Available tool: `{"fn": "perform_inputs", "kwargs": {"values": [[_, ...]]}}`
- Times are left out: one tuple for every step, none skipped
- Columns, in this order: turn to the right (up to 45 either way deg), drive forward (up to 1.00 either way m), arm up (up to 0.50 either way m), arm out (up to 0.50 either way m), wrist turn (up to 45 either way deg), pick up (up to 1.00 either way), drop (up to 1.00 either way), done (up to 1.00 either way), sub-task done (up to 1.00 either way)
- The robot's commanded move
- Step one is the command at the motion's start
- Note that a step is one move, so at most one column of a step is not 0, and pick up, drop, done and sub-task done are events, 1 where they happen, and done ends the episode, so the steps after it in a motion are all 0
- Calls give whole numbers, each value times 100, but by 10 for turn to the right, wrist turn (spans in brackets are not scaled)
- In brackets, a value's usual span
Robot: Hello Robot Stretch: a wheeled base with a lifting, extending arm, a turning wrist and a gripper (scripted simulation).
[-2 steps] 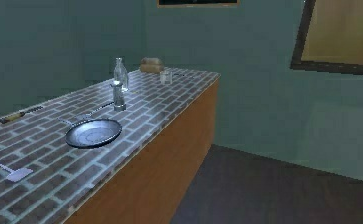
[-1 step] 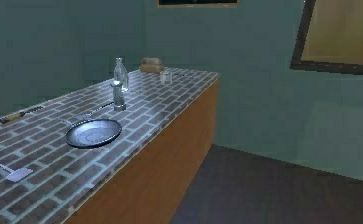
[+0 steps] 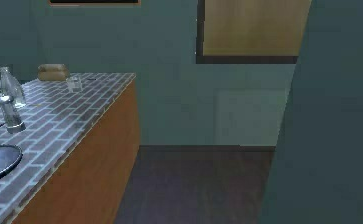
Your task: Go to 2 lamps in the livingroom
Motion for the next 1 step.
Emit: {"fn": "perform_inputs", "kwargs": {"values": [[0, 60, 0, 0, 0, 0, 0, 0, 0]]}}
